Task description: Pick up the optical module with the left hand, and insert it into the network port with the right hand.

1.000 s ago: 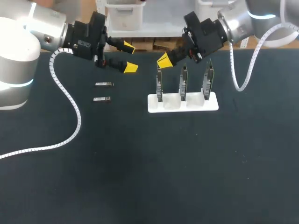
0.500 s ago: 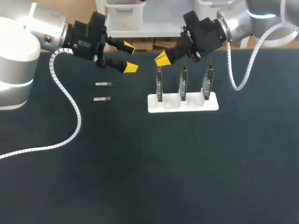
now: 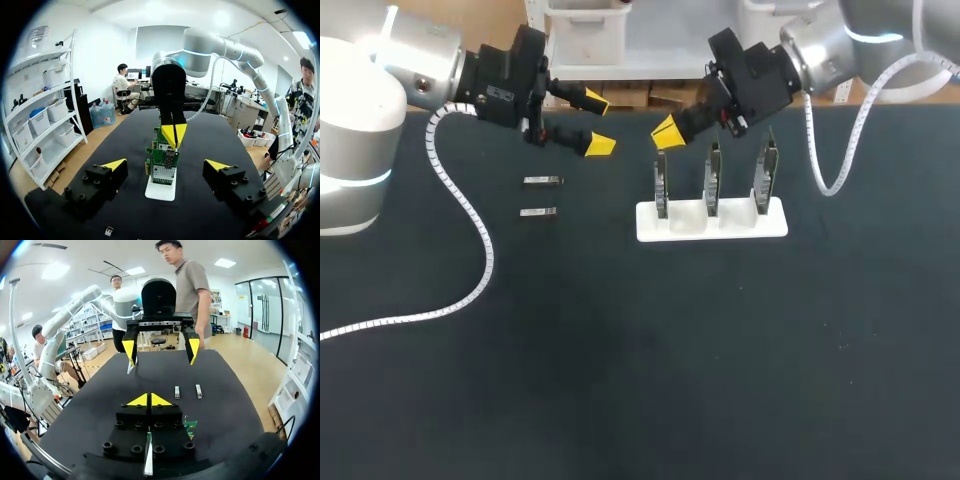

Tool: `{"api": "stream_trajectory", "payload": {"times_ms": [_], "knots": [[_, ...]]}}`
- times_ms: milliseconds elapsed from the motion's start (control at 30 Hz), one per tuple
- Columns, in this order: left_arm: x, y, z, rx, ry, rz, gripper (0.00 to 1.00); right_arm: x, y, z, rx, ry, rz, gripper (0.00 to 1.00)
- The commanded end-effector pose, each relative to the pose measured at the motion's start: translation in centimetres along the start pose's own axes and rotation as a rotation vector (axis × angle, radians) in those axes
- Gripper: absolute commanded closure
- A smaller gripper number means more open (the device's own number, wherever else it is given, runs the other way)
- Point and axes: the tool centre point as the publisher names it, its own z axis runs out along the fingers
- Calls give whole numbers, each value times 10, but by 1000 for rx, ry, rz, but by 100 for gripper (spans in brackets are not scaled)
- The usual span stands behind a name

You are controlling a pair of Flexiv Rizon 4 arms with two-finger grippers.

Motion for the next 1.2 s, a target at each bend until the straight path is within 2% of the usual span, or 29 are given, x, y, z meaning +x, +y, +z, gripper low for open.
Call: {"api": "stream_trajectory", "payload": {"times_ms": [33,300,533,733,1000,1033,1067,1200], "knots": [[-1,-1,0,-2,5,-3,0,6,-2,2,-6,-1,5,100],[-1,-1,0,-2,5,-3,0,7,-1,1,-6,-18,4,100],[-1,-1,0,-2,5,-3,0,-20,3,-14,7,-78,-43,100],[-1,-1,0,-2,5,-3,0,-43,10,-34,33,-88,-103,100],[-1,-1,0,-2,5,-3,0,-48,17,-65,75,-55,-135,100],[-1,-1,0,-2,5,-3,0,-47,17,-67,83,-55,-118,59],[-1,-1,0,-2,5,-3,0,-47,18,-69,78,-54,-119,0],[-1,-1,0,-2,5,-3,0,-45,22,-77,81,-35,-124,0]]}}
